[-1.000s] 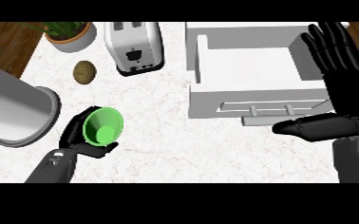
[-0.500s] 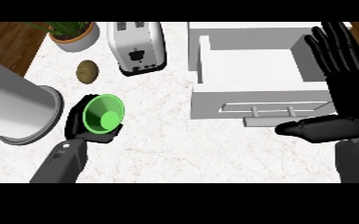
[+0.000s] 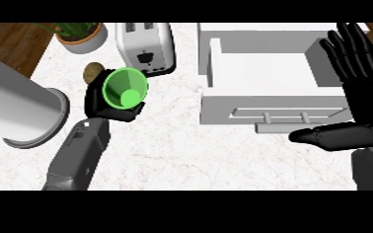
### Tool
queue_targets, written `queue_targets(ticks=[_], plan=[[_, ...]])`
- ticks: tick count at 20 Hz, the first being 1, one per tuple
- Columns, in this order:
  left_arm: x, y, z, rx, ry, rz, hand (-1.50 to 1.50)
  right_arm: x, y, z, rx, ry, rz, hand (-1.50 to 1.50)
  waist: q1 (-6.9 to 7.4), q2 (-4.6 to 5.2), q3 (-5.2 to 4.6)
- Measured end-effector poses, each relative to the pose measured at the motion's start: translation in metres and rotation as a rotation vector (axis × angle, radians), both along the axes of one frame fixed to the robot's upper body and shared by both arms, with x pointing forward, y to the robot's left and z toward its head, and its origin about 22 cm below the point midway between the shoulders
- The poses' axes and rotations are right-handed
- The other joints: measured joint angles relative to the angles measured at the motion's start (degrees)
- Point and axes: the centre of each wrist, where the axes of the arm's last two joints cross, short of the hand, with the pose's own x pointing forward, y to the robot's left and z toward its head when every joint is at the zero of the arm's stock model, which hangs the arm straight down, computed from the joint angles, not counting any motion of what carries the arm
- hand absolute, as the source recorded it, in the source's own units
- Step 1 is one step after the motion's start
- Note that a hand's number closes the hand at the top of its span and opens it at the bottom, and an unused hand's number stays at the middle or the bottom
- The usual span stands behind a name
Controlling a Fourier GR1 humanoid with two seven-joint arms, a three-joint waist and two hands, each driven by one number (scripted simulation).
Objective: Pick up the cup, place it into the drawer and close the drawer
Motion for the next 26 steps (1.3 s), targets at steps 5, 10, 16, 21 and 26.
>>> queue_targets(ticks=[5,10,16,21,26], plan=[[0.04,-0.046,0.062,0.024,-0.074,-0.09,1.5,0.002,-0.006,-0.004,-0.007,0.004,-0.018,-1.5,0.32,-0.16,0.06],[0.059,-0.092,0.12,0.06,-0.091,-0.136,1.5,0.002,0.0,-0.005,-0.008,0.001,-0.023,-1.5,0.11,-0.16,0.05],[0.07,-0.141,0.193,0.112,-0.086,-0.152,1.5,0.006,-0.003,-0.001,-0.008,-0.006,-0.032,-1.5,-0.28,-0.06,0.05],[0.077,-0.18,0.23,0.164,-0.027,-0.122,1.5,0.005,0.002,-0.002,-0.006,-0.014,-0.02,-1.5,-1.41,0.24,0.06],[0.084,-0.204,0.238,0.234,0.079,-0.089,1.5,0.011,0.003,0.001,0.002,-0.026,0.002,-1.5,-2.97,0.75,0.08]])
